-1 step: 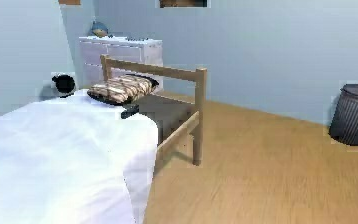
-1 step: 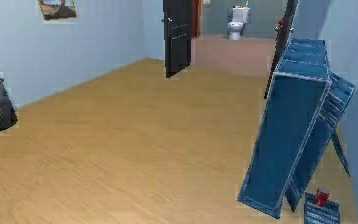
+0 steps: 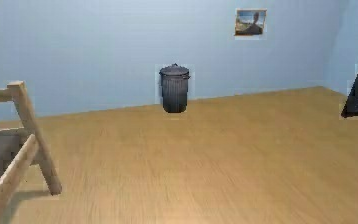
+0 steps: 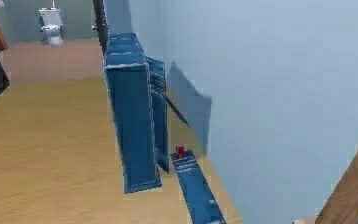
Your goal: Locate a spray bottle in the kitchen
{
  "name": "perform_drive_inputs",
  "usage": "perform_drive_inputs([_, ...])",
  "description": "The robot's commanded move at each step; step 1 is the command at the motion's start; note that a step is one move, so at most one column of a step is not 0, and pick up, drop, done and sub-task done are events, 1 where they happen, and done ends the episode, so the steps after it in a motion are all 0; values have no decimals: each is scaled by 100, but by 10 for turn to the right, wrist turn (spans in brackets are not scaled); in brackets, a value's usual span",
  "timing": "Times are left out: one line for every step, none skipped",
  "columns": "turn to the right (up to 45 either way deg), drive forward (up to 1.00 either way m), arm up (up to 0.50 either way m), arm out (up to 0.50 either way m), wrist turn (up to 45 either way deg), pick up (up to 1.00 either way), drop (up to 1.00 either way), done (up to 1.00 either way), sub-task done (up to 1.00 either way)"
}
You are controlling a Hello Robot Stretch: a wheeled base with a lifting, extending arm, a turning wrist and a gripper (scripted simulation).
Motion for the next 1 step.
perform_drive_inputs([420,0,0,0,0,0,0,0,0])
